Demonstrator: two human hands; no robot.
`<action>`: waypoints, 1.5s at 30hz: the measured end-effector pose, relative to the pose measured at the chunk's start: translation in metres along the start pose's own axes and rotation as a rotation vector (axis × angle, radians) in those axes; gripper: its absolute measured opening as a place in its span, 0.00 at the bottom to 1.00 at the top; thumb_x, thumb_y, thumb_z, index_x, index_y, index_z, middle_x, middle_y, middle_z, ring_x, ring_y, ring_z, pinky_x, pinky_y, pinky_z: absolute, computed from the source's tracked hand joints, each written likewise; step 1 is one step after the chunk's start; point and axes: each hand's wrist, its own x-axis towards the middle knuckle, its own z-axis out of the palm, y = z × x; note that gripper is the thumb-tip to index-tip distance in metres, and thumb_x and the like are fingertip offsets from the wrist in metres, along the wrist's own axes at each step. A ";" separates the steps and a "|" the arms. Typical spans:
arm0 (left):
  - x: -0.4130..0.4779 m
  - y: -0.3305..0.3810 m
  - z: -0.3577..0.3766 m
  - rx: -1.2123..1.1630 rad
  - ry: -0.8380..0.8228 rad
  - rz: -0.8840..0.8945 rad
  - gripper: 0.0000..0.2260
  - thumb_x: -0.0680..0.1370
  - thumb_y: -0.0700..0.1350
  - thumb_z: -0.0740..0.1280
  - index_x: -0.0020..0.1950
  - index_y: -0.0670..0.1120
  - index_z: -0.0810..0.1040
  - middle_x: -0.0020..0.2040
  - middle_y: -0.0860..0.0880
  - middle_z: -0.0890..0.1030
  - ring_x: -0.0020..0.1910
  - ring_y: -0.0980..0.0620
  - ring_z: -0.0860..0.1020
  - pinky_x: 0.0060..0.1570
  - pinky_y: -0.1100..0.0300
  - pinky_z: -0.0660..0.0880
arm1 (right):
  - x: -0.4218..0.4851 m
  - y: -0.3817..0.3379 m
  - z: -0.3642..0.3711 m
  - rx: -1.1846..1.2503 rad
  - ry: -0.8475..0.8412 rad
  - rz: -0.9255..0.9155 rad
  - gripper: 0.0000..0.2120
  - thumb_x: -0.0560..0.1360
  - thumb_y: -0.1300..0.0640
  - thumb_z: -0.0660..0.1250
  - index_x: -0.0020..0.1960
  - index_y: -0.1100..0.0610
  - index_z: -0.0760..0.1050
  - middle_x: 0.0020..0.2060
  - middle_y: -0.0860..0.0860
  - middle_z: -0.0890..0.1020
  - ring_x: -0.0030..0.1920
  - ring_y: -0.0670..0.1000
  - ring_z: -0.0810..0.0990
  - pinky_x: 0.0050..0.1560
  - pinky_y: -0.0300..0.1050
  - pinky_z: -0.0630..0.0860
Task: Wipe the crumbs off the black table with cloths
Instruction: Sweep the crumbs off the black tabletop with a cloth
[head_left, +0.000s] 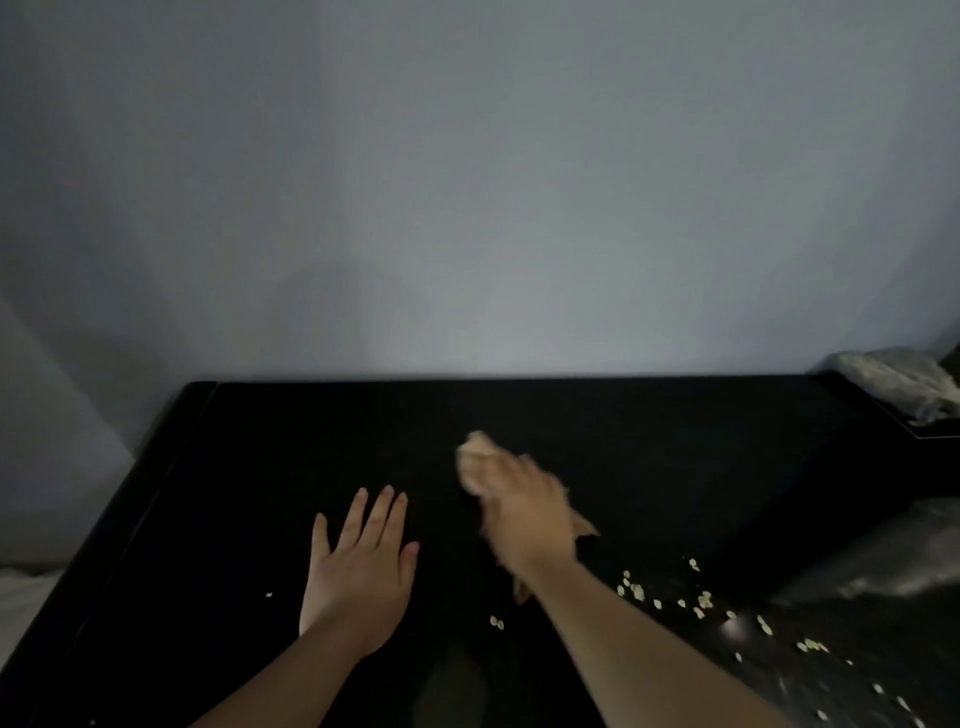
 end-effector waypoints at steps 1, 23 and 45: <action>0.000 0.000 0.000 0.009 0.003 -0.003 0.25 0.82 0.56 0.41 0.76 0.51 0.35 0.74 0.54 0.34 0.74 0.53 0.34 0.74 0.44 0.40 | 0.002 0.024 -0.005 -0.037 0.046 0.138 0.21 0.76 0.55 0.57 0.68 0.47 0.66 0.66 0.48 0.71 0.66 0.53 0.67 0.63 0.50 0.63; -0.017 -0.023 -0.012 0.053 -0.061 0.180 0.24 0.84 0.53 0.44 0.77 0.50 0.39 0.78 0.53 0.39 0.76 0.54 0.37 0.73 0.52 0.38 | 0.008 0.055 -0.019 0.052 -0.051 0.616 0.28 0.79 0.57 0.56 0.76 0.49 0.52 0.75 0.50 0.56 0.75 0.56 0.52 0.73 0.58 0.52; -0.077 -0.184 0.014 -0.127 0.001 -0.090 0.33 0.66 0.64 0.26 0.71 0.55 0.31 0.70 0.58 0.33 0.70 0.58 0.31 0.71 0.54 0.33 | 0.002 -0.162 0.049 0.228 -0.066 -0.239 0.21 0.78 0.57 0.56 0.70 0.45 0.65 0.72 0.46 0.64 0.71 0.52 0.63 0.71 0.53 0.60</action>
